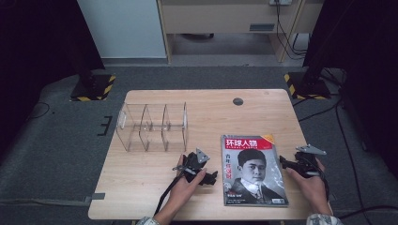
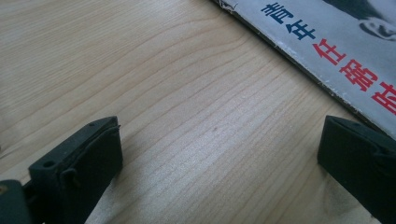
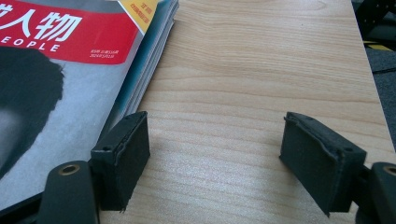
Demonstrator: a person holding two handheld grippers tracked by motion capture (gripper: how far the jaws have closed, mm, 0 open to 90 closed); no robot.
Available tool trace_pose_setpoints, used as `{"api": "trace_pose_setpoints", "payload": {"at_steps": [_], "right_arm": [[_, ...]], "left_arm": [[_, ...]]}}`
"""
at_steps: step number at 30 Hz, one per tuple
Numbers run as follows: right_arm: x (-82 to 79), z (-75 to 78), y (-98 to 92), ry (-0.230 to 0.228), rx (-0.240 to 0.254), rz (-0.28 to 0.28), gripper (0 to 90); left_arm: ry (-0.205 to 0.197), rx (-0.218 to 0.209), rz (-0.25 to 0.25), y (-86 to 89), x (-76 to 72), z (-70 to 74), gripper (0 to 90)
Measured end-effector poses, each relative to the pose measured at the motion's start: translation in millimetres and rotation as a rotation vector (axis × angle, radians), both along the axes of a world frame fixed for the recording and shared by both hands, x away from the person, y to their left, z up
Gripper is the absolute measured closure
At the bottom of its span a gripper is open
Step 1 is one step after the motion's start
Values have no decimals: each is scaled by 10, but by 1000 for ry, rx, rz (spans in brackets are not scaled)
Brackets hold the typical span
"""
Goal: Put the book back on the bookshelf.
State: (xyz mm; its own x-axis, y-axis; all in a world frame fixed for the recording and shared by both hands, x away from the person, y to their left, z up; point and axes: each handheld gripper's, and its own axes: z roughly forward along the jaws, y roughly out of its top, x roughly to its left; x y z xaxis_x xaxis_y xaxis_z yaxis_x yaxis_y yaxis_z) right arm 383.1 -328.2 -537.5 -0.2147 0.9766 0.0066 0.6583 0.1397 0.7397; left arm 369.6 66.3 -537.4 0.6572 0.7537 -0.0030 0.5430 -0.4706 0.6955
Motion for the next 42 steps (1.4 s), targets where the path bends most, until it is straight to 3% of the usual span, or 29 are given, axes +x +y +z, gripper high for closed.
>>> {"api": "trace_pose_setpoints", "payload": {"at_steps": [6,11,13,20,22,23,24,25,28,29,33,37,42], "right_arm": [[-11,4,-10,-1,14,-5,227],[-79,104,-28,-49,28,-22,241],[-116,165,15,-62,44,3,239],[-78,214,192,-64,69,78,163],[-83,214,208,-57,75,87,144],[-97,209,235,-47,82,131,114],[-97,209,235,-47,82,131,114],[-97,210,242,-47,84,142,110],[-85,215,263,-51,105,169,158],[-78,193,294,-41,93,183,219],[-82,155,328,-22,83,221,325],[-70,148,348,-23,91,236,352],[-68,107,358,-1,75,250,339]], "left_arm": [[-3,0,-31,3,-20,1,0],[-7,-29,-47,-5,-73,46,46],[-31,-42,-62,-61,-106,94,56],[-25,-81,-86,-177,-204,136,67],[-26,-85,-91,-224,-234,138,76],[-35,-81,-105,-269,-270,140,108],[-35,-81,-105,-269,-270,140,113],[-43,-64,-115,-302,-296,142,113],[-51,-66,-123,-347,-350,164,168],[-61,-82,-131,-366,-374,180,212],[-60,-104,-157,-410,-421,182,319],[-57,-74,-210,-526,-508,140,346],[-49,-52,-225,-571,-531,67,329]]}}
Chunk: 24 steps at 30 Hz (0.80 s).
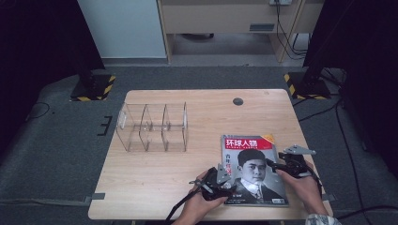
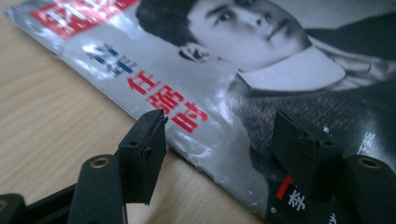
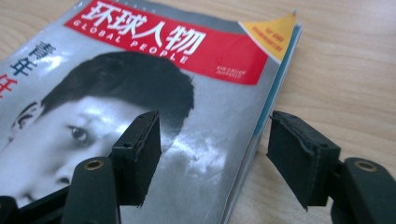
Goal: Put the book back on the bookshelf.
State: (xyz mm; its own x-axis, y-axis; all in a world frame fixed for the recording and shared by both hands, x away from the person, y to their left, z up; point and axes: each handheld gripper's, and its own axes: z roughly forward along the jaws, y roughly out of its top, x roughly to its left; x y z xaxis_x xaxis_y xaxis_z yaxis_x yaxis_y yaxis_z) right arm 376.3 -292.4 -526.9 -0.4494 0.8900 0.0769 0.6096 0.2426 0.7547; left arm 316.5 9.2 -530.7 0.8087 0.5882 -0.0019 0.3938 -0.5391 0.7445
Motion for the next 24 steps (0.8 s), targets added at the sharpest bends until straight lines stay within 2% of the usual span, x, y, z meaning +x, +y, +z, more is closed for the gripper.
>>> {"api": "trace_pose_setpoints", "payload": {"at_steps": [4,6,11,13,17,18,20,23,24], "right_arm": [[31,-39,3,27,11,-4,322],[37,-60,23,39,1,1,324],[4,-53,5,31,17,7,370],[-19,-2,-9,10,48,1,426],[-60,76,12,-19,68,14,473],[-94,118,26,-40,82,26,521],[-111,138,33,-45,92,32,537],[-171,223,89,-71,124,78,569],[-171,223,89,-71,124,78,569]], "left_arm": [[8,-5,4,4,10,-6,324],[17,-13,1,12,19,-13,322],[33,-39,1,39,36,-35,315],[34,-39,-1,40,40,-35,314],[36,-39,-3,41,42,-35,313],[36,-40,-4,42,44,-35,312],[36,-40,-4,42,44,-35,312],[36,-40,-4,42,44,-35,312],[36,-40,-4,42,44,-35,312]]}}
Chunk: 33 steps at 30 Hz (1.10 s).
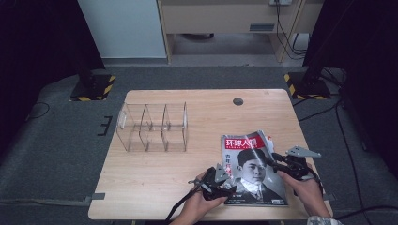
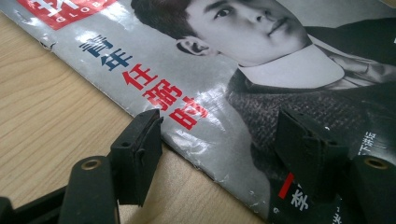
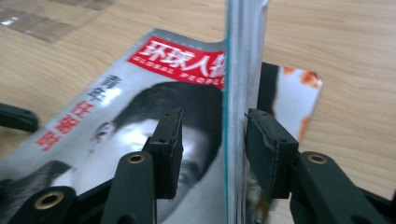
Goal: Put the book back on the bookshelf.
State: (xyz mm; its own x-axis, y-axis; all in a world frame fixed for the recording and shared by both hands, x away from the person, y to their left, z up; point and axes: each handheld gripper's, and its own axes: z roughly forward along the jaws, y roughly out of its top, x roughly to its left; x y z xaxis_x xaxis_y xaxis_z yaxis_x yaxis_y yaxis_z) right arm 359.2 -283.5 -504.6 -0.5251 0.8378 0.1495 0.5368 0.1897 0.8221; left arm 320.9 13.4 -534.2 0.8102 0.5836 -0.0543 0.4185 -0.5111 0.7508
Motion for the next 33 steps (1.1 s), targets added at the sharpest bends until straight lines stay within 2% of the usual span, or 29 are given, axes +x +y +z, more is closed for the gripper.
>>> {"api": "trace_pose_setpoints", "payload": {"at_steps": [1,2,4,6,9,12,13,15,16,19,20,21,24,25,31,32,33], "right_arm": [[-5,2,12,2,9,10,565],[-10,-25,45,5,9,28,519],[-12,-38,58,3,4,25,492],[-4,-78,81,12,-40,20,405],[16,-155,106,53,-119,29,402],[17,-134,95,55,-114,25,461],[-2,-90,67,38,-84,31,532],[-30,-38,54,10,-49,41,582],[-30,-38,54,10,-49,41,582],[-70,29,111,-5,3,104,618],[-61,22,199,-6,-16,127,555],[-61,22,199,-6,-16,127,555],[-31,-23,280,9,-80,117,461],[-15,-33,278,26,-73,111,435],[34,-61,253,63,-34,98,382],[34,-36,224,68,7,98,360],[34,-36,224,68,7,98,360]], "left_arm": [[0,0,0,0,0,0,312],[0,0,0,0,0,0,312],[0,0,0,0,0,0,312],[0,0,0,-1,0,0,312],[-1,0,0,-1,-1,0,312],[0,0,0,0,-1,0,312],[-1,0,0,-1,-1,0,312],[-1,0,1,-1,-1,0,312],[-1,0,1,-1,-1,0,312],[-1,0,0,-2,0,0,312],[-1,1,0,-1,0,0,312],[-1,0,0,-1,0,0,312],[-1,1,0,-2,0,0,313],[-1,1,0,-2,0,0,312],[-1,0,1,-2,-1,0,313],[-1,0,1,-2,-1,-1,313],[-1,0,1,-2,-1,-1,313]]}}
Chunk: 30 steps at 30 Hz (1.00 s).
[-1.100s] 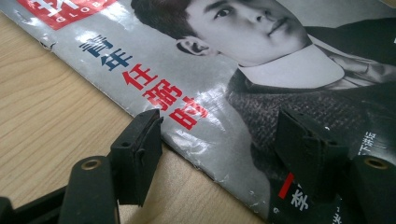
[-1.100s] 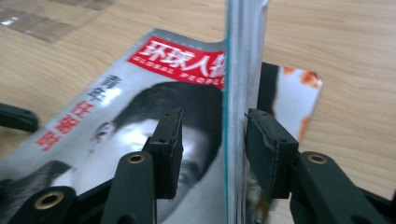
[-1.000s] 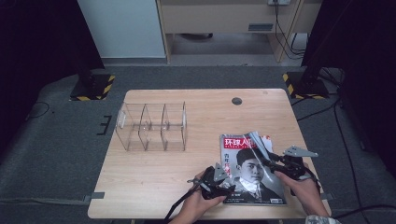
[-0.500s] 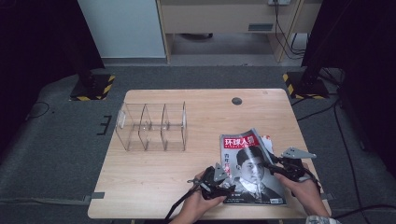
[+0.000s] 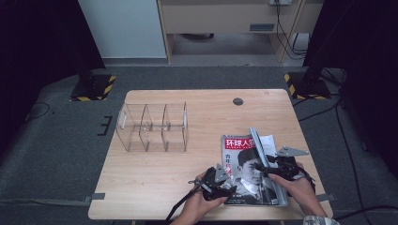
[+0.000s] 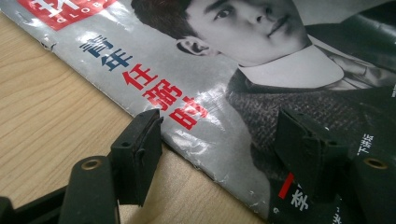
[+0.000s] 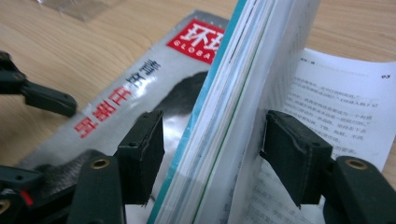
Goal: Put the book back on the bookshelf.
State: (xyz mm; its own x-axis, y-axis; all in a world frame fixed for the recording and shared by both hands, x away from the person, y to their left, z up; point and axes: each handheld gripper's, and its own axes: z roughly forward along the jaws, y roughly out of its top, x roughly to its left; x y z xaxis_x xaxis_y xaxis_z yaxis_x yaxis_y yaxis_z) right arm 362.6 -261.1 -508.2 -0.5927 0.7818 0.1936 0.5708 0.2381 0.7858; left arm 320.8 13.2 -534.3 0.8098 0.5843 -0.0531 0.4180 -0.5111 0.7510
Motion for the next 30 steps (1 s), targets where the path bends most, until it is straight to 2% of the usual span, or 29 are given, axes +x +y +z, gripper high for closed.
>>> {"api": "trace_pose_setpoints", "payload": {"at_steps": [1,7,12,14,17,19,21,23,25,27,30], "right_arm": [[-5,13,-11,0,7,-1,320],[-12,39,-24,17,0,4,235],[-44,50,-65,29,-1,4,236],[-27,39,-59,23,-10,1,261],[35,-3,39,15,-56,14,331],[54,-15,55,8,-68,11,347],[82,-68,90,32,-130,-9,367],[96,-103,77,41,-164,-23,387],[105,-121,58,54,-174,-33,410],[125,-146,17,69,-184,-67,483],[134,-155,6,71,-179,-69,523]], "left_arm": [[1,-1,0,0,2,0,314],[1,-1,0,0,2,0,314],[1,0,0,0,2,0,314],[1,0,0,-1,2,0,314],[-2,1,1,-3,5,1,316],[-2,2,2,-4,8,1,316],[-2,2,3,-5,9,1,320],[-2,2,3,-5,9,1,320],[-1,-1,2,-6,16,0,321],[-1,-1,1,-6,20,0,322],[-1,-1,1,-6,20,0,321]]}}
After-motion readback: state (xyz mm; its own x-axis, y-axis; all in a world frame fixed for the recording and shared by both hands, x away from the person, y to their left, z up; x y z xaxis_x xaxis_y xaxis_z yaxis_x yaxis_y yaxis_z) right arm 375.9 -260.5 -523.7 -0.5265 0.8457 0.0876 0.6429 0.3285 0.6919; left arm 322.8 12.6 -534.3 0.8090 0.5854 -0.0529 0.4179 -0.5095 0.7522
